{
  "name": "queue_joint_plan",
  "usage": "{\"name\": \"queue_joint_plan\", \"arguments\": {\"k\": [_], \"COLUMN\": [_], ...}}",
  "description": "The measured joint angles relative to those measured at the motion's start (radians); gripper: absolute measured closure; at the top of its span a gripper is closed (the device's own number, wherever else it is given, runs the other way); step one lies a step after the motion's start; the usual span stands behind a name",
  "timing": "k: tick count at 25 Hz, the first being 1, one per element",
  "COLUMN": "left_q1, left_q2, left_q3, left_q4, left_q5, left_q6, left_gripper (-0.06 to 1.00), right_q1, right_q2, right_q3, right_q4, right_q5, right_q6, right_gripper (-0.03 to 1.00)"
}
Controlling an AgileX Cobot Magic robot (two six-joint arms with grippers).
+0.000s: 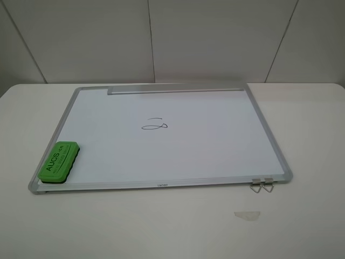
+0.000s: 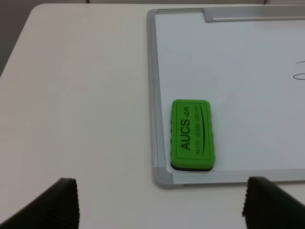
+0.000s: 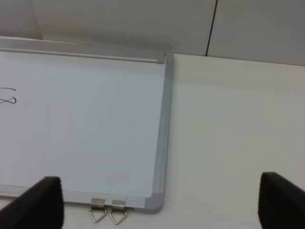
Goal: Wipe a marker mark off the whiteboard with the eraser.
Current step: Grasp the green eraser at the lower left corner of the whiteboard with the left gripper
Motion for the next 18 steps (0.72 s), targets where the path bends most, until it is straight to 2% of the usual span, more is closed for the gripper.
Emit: {"name": "queue_joint_plan", "arguments": {"k": [18], "left_q1": [0.0], "left_q2": [0.0], "left_q3": [0.0], "left_q4": [0.0], "left_q5": [0.0], "left_q6": [0.0], "left_gripper": [0.23], "right_q1": [0.0], "right_q2": [0.0], "right_q3": [0.0], "right_q4": [0.0], "right_q5": [0.0], "right_q6": [0.0], "right_gripper": [0.15]}}
